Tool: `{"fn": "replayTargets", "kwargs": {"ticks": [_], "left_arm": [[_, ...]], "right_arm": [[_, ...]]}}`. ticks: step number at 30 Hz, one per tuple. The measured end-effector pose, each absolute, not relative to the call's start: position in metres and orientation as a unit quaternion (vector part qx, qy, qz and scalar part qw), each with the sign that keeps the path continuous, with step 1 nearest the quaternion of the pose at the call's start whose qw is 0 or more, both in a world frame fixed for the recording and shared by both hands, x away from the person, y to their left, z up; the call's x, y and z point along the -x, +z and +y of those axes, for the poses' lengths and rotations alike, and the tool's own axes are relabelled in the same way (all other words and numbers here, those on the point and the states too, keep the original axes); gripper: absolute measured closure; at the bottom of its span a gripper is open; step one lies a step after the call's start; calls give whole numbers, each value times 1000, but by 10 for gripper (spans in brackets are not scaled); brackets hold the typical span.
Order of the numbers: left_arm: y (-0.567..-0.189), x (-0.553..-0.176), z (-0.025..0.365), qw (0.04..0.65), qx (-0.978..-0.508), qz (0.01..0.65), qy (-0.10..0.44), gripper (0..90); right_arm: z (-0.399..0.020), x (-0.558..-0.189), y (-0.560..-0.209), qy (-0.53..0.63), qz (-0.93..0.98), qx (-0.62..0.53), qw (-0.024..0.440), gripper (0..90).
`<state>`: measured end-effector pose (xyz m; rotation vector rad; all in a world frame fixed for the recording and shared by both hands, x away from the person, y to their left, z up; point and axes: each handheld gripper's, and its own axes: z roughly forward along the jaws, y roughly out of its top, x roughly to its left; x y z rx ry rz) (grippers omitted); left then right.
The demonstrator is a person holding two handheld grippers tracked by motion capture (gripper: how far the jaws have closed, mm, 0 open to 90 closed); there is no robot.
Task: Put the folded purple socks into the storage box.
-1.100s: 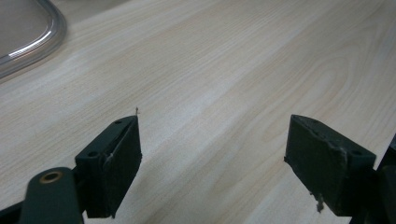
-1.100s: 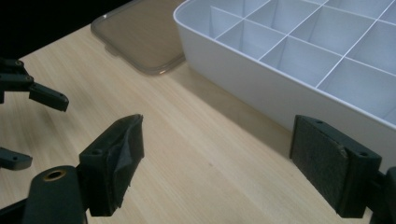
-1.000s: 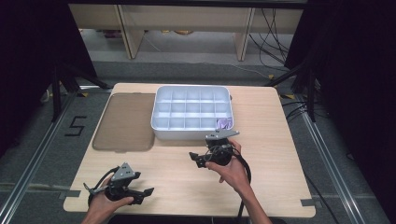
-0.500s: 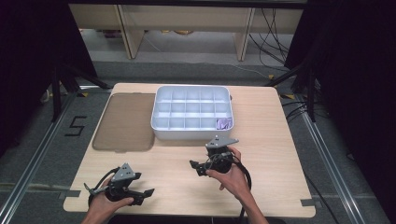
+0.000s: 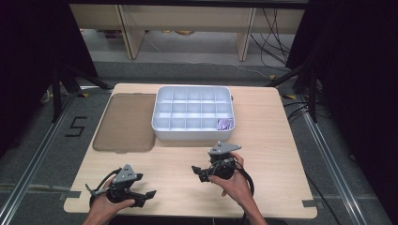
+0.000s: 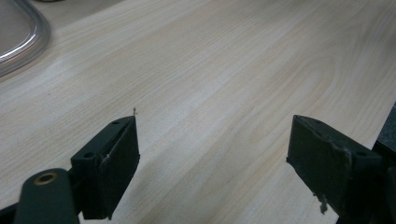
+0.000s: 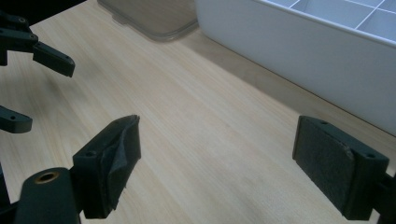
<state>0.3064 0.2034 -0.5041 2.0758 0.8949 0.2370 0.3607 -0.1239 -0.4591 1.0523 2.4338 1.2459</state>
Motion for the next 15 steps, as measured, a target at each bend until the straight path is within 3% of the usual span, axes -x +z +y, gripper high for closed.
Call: {"fn": "replayTargets", "kwargs": {"ticks": [15], "left_arm": [[-504, -306, 203, 412, -836, 349, 98, 159]], "right_arm": [[-130, -344, -472, 416, 828, -360, 102, 160]]}}
